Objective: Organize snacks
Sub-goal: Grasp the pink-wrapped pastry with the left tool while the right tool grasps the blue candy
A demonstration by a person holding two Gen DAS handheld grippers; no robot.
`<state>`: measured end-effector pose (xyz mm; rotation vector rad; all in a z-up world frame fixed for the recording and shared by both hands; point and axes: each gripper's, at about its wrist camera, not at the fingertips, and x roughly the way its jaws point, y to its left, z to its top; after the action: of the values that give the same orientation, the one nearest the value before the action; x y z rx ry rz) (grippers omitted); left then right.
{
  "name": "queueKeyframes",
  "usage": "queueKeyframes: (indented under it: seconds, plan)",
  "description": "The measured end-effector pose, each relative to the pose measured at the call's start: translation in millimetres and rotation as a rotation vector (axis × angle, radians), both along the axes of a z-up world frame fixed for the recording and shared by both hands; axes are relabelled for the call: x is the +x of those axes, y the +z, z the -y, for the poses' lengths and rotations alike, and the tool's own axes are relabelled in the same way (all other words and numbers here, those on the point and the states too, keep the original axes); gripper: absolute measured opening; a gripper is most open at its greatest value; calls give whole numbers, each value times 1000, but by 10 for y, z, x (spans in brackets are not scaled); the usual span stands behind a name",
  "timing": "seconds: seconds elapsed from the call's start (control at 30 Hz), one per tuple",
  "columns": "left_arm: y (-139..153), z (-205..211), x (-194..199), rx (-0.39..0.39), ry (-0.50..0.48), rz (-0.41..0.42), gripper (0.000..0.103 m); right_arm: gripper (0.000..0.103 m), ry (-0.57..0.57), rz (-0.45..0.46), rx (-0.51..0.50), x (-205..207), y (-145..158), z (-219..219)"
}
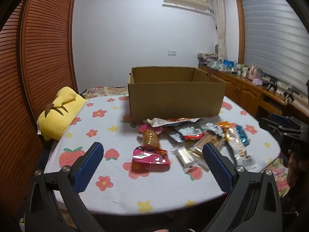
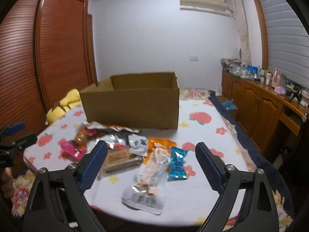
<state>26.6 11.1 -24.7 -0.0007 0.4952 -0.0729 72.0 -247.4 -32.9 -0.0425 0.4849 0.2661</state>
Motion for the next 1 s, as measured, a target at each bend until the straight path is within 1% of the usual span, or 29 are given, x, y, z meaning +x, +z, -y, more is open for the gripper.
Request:
queueKeyframes:
  seconds: [0.07, 0.17, 0.27, 0.37, 0.4, 0.43, 0.47, 0.53, 0.57, 0.63, 0.67, 0.73, 0.8, 0.87, 1.0]
  plan:
    - [-39, -4, 66, 0, -18, -11, 102, 88, 11, -30, -10, 83, -52, 46]
    - [-92, -25, 171, -8, -38, -35, 102, 84, 20, -76, -23, 229, -151, 116]
    - [-148, -33, 298, -2, -60, -71, 102, 77, 26, -139, -23, 408, -275, 206]
    - [-215, -42, 417, -2, -79, -106, 101, 67, 30, -202, -19, 598, -413, 281]
    - [-238, -51, 455, -8, -85, -119, 101, 60, 33, -223, -16, 654, -454, 301]
    - [-269, -57, 505, -7, -87, -135, 101, 55, 34, -246, -11, 711, -491, 319]
    - [-291, -59, 541, -2, -89, -145, 100, 53, 36, -269, -5, 765, -527, 338]
    - [-343, -49, 616, 17, -93, -166, 97, 44, 48, -302, 4, 861, -593, 357]
    - [-378, -52, 665, 23, -96, -178, 94, 43, 55, -313, 5, 893, -613, 355]
    - [-419, -70, 736, 24, -104, -193, 93, 38, 67, -327, 0, 941, -643, 347]
    - [-443, -81, 778, 23, -109, -201, 90, 38, 60, -330, -11, 959, -647, 346]
    - [-476, -95, 835, 18, -120, -215, 89, 28, 57, -343, -18, 992, -653, 349]
    - [-498, -116, 892, 4, -133, -228, 87, 26, 55, -358, -13, 1029, -677, 371]
    - [-505, -121, 943, -2, -145, -239, 86, 24, 50, -378, -28, 1052, -731, 372]
    - [-496, -134, 1058, -28, -157, -266, 85, 23, 48, -364, -53, 1049, -746, 349]
